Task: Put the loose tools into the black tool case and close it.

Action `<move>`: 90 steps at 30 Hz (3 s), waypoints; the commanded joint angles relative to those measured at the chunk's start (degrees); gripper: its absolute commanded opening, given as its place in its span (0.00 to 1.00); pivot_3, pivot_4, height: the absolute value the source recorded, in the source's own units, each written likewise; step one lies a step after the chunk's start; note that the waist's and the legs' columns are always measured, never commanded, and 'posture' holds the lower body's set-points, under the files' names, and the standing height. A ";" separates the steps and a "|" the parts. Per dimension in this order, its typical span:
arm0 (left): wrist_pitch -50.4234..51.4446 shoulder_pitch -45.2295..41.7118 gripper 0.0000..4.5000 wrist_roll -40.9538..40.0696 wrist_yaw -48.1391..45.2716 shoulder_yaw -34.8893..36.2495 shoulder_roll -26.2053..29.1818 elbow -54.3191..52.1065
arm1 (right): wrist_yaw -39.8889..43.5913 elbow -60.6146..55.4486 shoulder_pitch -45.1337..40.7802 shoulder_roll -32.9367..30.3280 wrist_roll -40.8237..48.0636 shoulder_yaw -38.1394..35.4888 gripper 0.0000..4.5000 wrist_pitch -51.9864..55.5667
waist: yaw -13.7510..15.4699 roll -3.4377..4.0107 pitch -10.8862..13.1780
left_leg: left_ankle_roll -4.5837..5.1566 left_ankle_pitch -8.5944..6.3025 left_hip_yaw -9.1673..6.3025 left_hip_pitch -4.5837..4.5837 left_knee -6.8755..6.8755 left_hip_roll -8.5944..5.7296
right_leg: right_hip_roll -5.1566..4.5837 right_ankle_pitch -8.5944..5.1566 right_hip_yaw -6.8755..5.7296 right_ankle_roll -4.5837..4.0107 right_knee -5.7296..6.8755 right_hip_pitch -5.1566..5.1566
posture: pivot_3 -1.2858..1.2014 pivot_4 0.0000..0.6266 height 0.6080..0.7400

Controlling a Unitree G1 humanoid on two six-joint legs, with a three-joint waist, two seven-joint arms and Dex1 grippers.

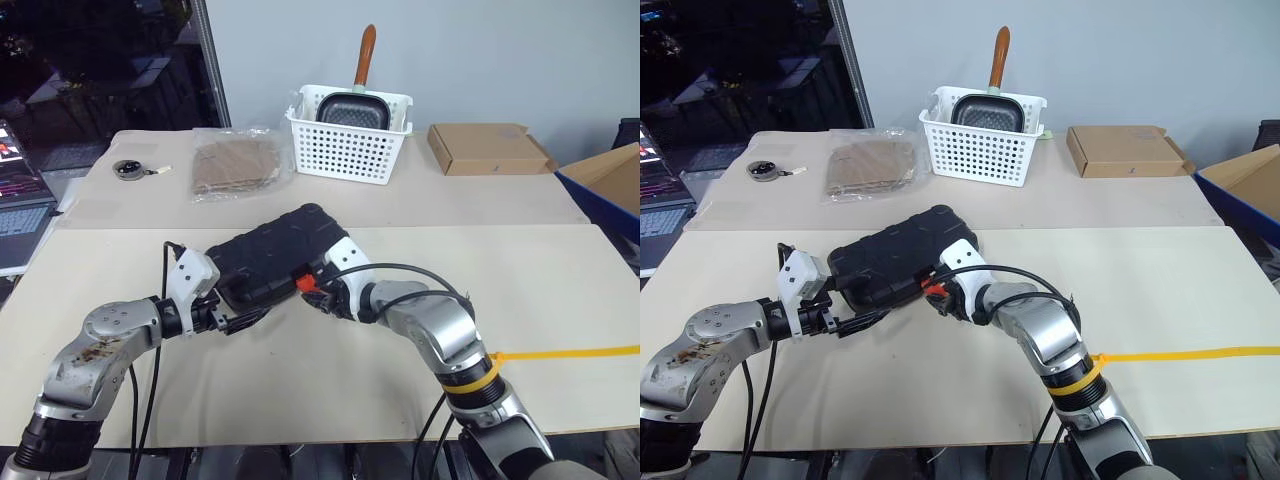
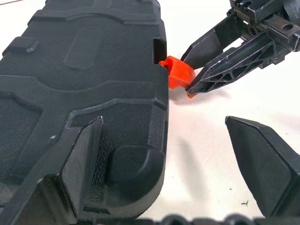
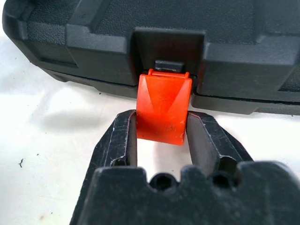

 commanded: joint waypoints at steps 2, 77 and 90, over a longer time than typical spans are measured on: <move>0.26 0.00 1.00 0.45 0.34 -0.24 -0.34 -1.14 | -0.35 -1.54 -1.13 -0.20 -0.76 0.11 0.39 -1.21 | 0.02 0.00 0.00 | 0.00 0.00 0.00 -0.01 0.00 0.00 | 0.00 0.00 0.00 0.00 0.01 -0.02 | 0.52 0.24 1.00; -0.75 -0.08 1.00 3.45 1.83 -2.32 -3.46 1.34 | -0.42 6.38 1.31 6.45 2.21 -5.76 0.01 -11.61 | -1.32 0.01 -0.01 | -0.01 0.01 0.03 -0.01 -0.01 0.01 | -0.01 0.02 0.09 0.01 0.09 -0.08 | 0.52 0.24 1.00; -1.04 0.15 1.00 3.79 2.04 -2.25 -4.11 1.45 | 3.50 5.52 2.15 5.66 3.17 -6.23 0.01 -14.43 | -1.49 0.01 -0.01 | -0.07 0.05 0.04 0.10 -0.01 0.03 | 0.03 0.05 0.15 -0.03 0.23 -0.07 | 0.52 0.24 1.00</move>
